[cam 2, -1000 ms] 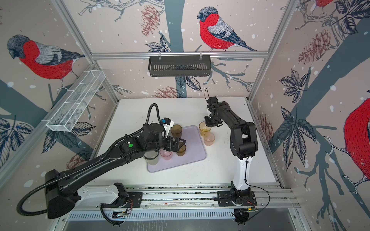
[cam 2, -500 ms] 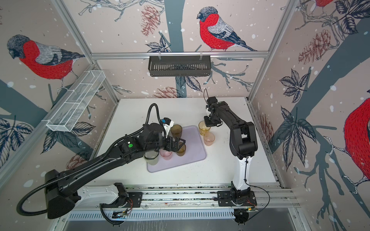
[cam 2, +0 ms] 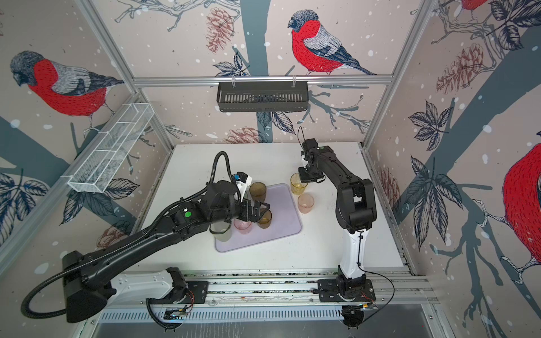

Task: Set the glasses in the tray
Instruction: 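Lower the right gripper around the yellow glass rim and close it, then lift the yellow glass and set it down on the tray's edge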

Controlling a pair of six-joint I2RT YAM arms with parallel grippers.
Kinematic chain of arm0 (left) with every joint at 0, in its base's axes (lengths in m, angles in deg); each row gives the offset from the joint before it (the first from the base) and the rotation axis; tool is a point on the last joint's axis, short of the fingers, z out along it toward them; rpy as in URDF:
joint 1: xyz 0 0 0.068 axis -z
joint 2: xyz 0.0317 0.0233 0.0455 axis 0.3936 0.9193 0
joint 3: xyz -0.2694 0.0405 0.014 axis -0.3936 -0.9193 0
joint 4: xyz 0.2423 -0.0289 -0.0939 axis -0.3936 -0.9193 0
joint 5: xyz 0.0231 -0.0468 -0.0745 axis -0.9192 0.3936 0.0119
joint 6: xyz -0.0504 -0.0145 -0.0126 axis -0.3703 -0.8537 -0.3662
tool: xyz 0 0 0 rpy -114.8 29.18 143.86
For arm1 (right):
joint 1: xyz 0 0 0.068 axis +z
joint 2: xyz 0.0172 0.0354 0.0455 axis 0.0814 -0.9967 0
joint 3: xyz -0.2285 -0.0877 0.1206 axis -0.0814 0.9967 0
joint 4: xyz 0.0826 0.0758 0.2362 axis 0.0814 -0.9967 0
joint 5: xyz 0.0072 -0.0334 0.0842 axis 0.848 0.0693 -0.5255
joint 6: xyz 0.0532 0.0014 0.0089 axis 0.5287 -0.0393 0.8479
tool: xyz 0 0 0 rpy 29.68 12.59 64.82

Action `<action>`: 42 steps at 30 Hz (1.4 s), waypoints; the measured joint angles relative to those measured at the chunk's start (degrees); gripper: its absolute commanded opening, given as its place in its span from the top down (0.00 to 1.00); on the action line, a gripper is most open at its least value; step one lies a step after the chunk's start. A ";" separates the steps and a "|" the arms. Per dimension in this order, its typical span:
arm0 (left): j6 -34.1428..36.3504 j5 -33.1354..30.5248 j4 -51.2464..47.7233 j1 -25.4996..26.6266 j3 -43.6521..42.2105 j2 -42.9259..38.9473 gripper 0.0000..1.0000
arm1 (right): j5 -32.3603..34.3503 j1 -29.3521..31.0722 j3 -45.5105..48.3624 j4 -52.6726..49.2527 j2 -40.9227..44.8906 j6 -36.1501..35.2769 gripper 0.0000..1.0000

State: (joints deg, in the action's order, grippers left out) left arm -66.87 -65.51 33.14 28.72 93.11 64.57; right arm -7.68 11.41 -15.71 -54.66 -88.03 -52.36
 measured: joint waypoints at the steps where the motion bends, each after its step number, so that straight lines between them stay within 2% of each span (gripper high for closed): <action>1: -0.04 0.00 0.00 0.00 -0.07 -0.04 0.03 | 0.00 0.02 -0.63 -0.26 0.00 -0.02 0.94; 16: -1.16 -1.03 0.20 0.00 -1.53 -2.43 0.03 | 1.44 4.15 -8.50 -4.94 -1.90 -0.15 0.96; 28: -1.95 -1.75 0.20 0.00 -2.73 -3.72 0.03 | 1.57 8.55 -9.29 -5.25 -3.85 0.09 0.97; 42: -2.56 -2.16 0.35 0.00 -4.50 -4.94 0.03 | 1.29 10.03 -9.29 -4.83 -5.73 0.50 0.97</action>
State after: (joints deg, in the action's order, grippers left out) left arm -69.43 -67.68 33.49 28.72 88.61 59.63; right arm -6.39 21.44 -25.00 -59.49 -93.75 -51.86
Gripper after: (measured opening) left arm 0.970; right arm 0.084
